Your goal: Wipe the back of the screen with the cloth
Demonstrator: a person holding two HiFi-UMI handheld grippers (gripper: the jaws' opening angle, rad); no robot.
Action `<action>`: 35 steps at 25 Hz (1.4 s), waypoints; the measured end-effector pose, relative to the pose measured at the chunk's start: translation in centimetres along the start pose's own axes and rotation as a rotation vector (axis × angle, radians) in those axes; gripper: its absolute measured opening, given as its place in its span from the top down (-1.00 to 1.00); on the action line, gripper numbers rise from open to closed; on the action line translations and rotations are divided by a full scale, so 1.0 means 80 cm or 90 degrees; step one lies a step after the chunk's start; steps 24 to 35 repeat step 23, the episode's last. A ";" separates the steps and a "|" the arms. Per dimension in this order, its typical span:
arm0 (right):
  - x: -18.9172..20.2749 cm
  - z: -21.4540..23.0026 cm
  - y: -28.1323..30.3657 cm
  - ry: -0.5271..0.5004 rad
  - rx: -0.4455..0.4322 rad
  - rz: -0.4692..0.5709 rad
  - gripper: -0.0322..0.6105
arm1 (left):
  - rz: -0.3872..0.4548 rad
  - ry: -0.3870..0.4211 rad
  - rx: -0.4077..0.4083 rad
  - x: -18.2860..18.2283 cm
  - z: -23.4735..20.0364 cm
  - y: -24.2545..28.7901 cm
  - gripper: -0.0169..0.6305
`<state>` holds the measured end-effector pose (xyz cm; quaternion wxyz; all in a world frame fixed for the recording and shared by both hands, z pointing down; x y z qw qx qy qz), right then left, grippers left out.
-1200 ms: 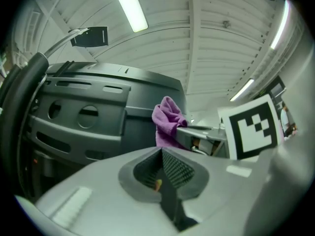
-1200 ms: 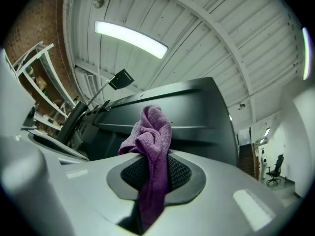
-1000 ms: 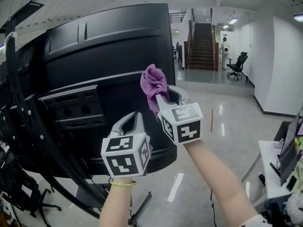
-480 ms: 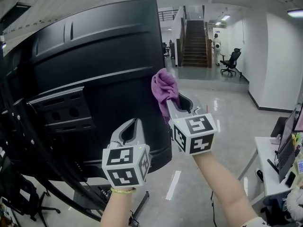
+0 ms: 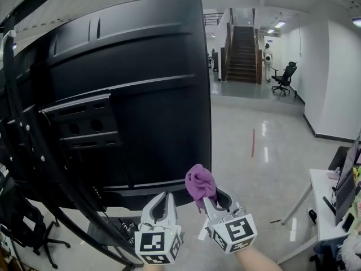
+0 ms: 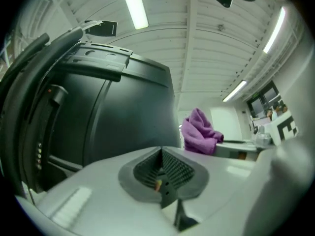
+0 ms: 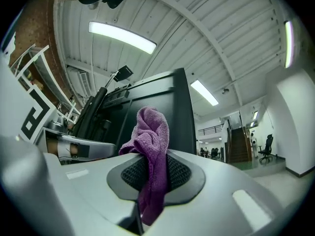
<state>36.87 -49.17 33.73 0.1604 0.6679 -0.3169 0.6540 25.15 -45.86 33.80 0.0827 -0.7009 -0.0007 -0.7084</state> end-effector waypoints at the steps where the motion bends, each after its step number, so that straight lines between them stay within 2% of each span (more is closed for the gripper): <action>1: 0.012 -0.005 -0.006 0.009 -0.004 -0.009 0.72 | -0.008 -0.006 -0.003 0.013 0.000 -0.005 0.92; 6: 0.037 -0.021 -0.021 0.008 -0.017 -0.030 0.73 | -0.035 -0.017 -0.024 0.044 -0.003 -0.021 0.92; 11: 0.038 -0.025 -0.029 -0.001 -0.018 -0.031 0.73 | -0.031 -0.034 -0.022 0.044 -0.002 -0.028 0.92; 35: 0.043 -0.033 -0.046 0.005 -0.024 -0.042 0.73 | -0.034 -0.040 -0.028 0.045 0.004 -0.039 0.92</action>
Point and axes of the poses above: the fingertips, and each gripper's own axes: y forward along the fingers, z to its right, x out of its underside, the point moved 2 cm from there along -y, backward along the fingers, and after that the axes turned 1 degree about -z, right-handed, at the moved point
